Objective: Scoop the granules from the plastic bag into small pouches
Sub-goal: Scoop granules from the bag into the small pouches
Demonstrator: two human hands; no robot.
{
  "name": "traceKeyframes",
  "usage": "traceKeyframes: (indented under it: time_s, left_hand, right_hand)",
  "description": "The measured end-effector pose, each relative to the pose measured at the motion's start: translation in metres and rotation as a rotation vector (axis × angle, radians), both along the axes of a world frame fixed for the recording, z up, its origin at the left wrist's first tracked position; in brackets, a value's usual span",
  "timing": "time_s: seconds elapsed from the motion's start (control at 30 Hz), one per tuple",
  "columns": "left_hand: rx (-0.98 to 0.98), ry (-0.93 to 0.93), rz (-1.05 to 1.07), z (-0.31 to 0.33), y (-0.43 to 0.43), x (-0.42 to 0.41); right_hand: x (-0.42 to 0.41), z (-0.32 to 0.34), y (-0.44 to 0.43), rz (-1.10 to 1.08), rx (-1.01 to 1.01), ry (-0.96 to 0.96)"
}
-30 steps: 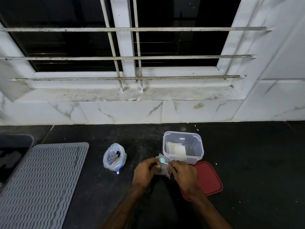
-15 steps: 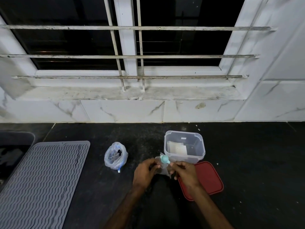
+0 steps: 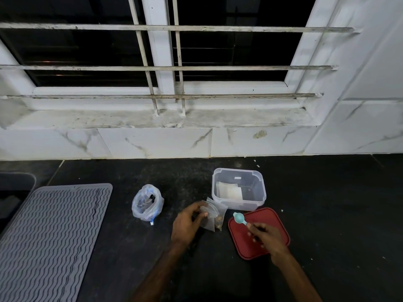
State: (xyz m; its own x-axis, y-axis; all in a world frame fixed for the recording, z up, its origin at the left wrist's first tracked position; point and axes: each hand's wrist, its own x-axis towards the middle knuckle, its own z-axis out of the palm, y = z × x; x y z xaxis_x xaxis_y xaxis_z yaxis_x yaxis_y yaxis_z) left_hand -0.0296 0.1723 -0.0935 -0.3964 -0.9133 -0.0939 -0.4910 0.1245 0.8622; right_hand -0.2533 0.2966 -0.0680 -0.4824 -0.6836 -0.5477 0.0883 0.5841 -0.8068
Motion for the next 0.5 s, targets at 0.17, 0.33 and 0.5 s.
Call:
traceKeyframes:
  time_s: [0.17,0.33,0.5]
  left_hand:
    - [-0.171,0.100,0.197,0.023,-0.006,0.013]
    - [-0.307,0.114,0.767,0.042,-0.039,0.071]
    - [0.146,-0.277,0.793,0.009,-0.064,0.119]
  right_hand:
    - [0.016,0.016,-0.017,0.036,-0.092,-0.032]
    - [0.058,0.039,-0.061,0.163,-0.265,-0.064]
    - [0.120,0.045,-0.120,0.370,-0.353,0.063]
